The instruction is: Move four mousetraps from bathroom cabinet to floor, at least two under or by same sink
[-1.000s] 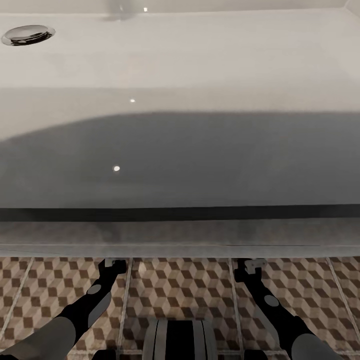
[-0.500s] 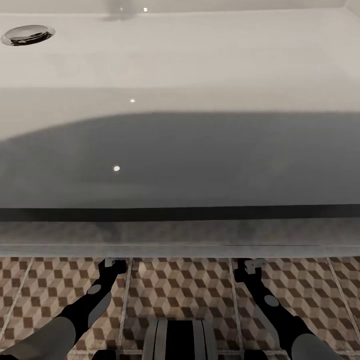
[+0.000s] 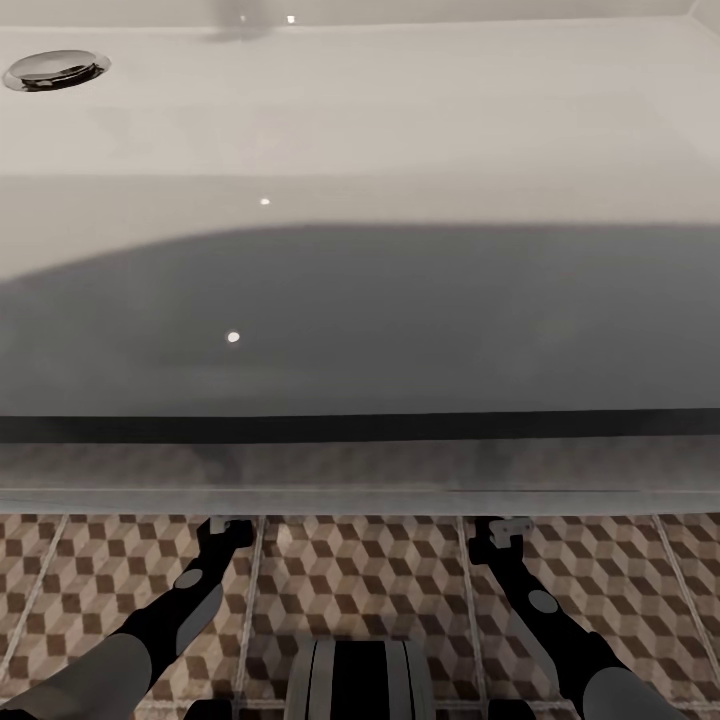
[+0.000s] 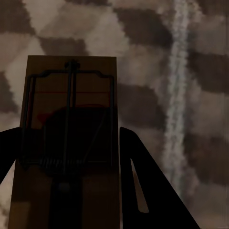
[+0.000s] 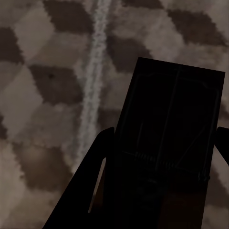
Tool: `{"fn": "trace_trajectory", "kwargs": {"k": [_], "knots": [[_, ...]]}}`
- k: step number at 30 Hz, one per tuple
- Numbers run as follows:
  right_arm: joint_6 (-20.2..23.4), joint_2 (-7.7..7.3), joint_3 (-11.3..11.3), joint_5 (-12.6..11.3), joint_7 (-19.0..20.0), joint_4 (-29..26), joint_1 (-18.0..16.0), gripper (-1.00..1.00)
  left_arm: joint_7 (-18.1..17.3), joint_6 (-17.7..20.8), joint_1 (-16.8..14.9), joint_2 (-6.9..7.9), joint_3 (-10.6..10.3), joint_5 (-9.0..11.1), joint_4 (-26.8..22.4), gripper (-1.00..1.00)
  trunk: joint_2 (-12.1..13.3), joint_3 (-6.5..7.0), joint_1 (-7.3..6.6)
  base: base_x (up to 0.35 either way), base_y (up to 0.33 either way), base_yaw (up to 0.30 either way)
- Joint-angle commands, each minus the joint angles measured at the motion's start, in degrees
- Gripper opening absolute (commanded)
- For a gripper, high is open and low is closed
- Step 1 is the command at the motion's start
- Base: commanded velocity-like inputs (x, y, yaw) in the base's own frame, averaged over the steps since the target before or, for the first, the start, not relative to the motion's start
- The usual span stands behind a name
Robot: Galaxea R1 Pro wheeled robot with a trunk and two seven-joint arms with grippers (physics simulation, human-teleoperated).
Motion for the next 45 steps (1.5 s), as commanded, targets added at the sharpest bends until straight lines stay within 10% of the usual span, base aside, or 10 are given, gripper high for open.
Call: {"fn": "trace_trajectory", "kwargs": {"k": [1, 45], "knots": [[-0.3, -0.07, 0.4, -0.7, 0.3, 0.0, 0.0, -1.00, 0.6, -0.1, 0.0, 0.03, -0.6, 0.1, 0.0, -1.00, 0.0, -0.03, -0.01, 0.000, 0.000, 0.000], [-0.3, -0.07, 0.4, -0.7, 0.3, 0.0, 0.0, -1.00, 0.6, -0.4, 0.0, -0.20, -0.6, 0.0, -0.2, -1.00, 0.0, -0.03, -0.01, -0.015, 0.000, 0.000]]}}
